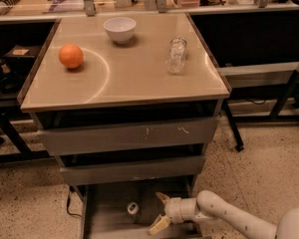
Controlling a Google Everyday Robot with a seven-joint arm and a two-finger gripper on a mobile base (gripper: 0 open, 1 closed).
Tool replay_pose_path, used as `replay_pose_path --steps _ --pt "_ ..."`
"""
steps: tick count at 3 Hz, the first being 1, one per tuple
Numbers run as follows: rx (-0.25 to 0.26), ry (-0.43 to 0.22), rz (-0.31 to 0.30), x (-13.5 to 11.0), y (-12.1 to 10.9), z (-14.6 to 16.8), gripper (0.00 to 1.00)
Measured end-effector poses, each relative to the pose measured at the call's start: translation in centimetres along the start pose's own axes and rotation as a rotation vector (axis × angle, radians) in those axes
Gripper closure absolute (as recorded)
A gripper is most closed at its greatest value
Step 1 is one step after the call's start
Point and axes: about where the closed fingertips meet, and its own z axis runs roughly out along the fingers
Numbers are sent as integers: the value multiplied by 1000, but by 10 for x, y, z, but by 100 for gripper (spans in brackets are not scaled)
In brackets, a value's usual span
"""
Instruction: Pick redbull can from bottom drawer and place on counter
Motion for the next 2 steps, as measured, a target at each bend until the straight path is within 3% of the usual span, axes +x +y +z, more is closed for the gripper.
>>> replay_pose_path --steps 2 --pt "-7 -20 4 3 -1 8 0"
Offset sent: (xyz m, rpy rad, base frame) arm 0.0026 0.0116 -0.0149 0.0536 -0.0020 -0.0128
